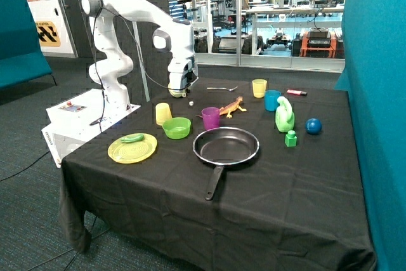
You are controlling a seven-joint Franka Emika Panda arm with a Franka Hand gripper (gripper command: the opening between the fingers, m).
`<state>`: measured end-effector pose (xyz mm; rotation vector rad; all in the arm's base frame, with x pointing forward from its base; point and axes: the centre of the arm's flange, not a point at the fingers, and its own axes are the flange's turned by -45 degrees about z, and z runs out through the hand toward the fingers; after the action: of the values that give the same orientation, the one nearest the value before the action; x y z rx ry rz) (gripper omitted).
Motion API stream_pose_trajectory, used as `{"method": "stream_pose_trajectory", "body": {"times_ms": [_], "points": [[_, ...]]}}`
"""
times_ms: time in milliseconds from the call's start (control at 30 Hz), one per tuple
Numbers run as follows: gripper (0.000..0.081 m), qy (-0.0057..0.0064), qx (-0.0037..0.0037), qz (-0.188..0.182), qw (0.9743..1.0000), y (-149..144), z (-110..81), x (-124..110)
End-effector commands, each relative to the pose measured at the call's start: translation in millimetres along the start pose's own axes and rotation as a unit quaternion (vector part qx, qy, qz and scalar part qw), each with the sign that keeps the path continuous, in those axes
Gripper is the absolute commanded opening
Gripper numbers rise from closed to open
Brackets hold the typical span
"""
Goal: Roll the dices in the bowl
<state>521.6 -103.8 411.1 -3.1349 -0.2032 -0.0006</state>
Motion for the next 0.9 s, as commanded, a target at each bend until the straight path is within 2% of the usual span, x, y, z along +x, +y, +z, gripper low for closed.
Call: {"method": "stream_pose_trajectory", "body": {"times_ms": [0, 433, 600, 867], "points": [[0.0734, -0.0002, -0.00006, -0.018, 0.9998, -23.3, 0.9, 3.6], [0.0693, -0.0002, -0.00006, -0.044, 0.999, -65.5, 6.9, 5.1], [0.0631, -0.0002, -0.00005, -0.062, 0.9981, -87.0, 14.1, 4.3], [0.0584, -0.0002, -0.00005, -0.082, 0.9966, -110.0, 19.4, 3.2]]}}
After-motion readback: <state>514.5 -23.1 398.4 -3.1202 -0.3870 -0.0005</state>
